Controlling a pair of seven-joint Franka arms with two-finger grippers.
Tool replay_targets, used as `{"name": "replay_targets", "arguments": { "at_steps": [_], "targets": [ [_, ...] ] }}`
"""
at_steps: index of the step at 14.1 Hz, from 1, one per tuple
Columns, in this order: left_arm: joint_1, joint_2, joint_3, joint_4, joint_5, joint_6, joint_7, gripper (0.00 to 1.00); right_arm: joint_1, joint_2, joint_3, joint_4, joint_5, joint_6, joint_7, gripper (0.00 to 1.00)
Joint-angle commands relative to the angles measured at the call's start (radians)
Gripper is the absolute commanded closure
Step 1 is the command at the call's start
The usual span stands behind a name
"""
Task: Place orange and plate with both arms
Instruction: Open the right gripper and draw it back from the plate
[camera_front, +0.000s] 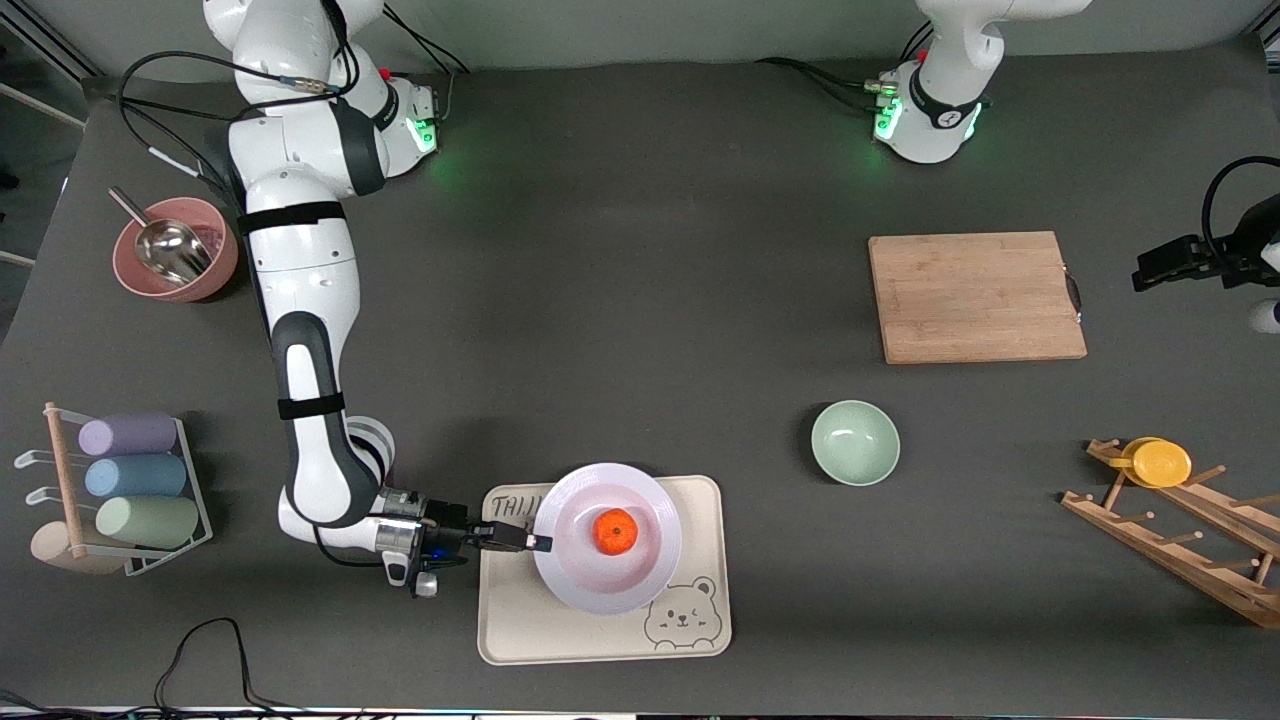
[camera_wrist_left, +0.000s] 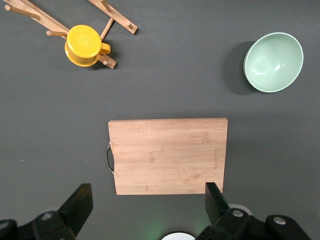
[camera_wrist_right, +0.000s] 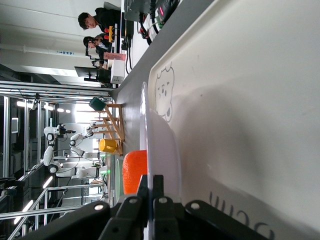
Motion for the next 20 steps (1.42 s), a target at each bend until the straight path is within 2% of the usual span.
{"name": "replay_targets", "arguments": {
  "at_steps": [1, 5, 6, 7, 10, 12, 13, 17, 20],
  "targets": [
    [-0.015, -0.012, 0.019, -0.006, -0.009, 0.015, 0.031, 0.00, -0.013, 0.015, 0.014, 0.021, -0.006, -0.003, -0.039, 1.00],
    [-0.024, -0.023, 0.014, -0.006, 0.002, 0.013, 0.022, 0.00, -0.013, 0.015, 0.013, 0.012, -0.011, -0.003, -0.039, 1.00],
    [-0.024, -0.022, 0.014, -0.006, 0.006, 0.016, 0.022, 0.00, -0.013, 0.015, 0.013, 0.012, -0.012, -0.003, -0.036, 0.77],
    [-0.025, -0.019, 0.016, -0.006, 0.009, 0.018, 0.022, 0.00, -0.013, 0.015, 0.013, 0.012, -0.014, -0.003, -0.036, 0.59],
    [-0.021, -0.017, 0.016, -0.006, 0.014, 0.028, 0.022, 0.00, -0.012, 0.014, 0.008, 0.011, -0.017, -0.003, -0.035, 0.47],
    [-0.018, -0.017, 0.016, -0.007, 0.016, 0.031, 0.022, 0.00, -0.013, 0.009, 0.005, 0.011, -0.032, -0.003, -0.027, 0.47],
    [-0.018, -0.017, 0.016, -0.009, 0.016, 0.030, 0.022, 0.00, -0.013, 0.003, 0.003, 0.011, -0.067, -0.003, -0.019, 0.47],
    [-0.021, -0.015, 0.016, -0.012, 0.016, 0.027, 0.020, 0.00, -0.071, -0.056, 0.002, 0.012, -0.277, -0.039, -0.005, 0.42],
    [-0.021, -0.015, 0.016, -0.013, 0.016, 0.031, 0.019, 0.00, -0.130, -0.107, 0.000, 0.014, -0.403, -0.159, 0.036, 0.42]
  ]
}}
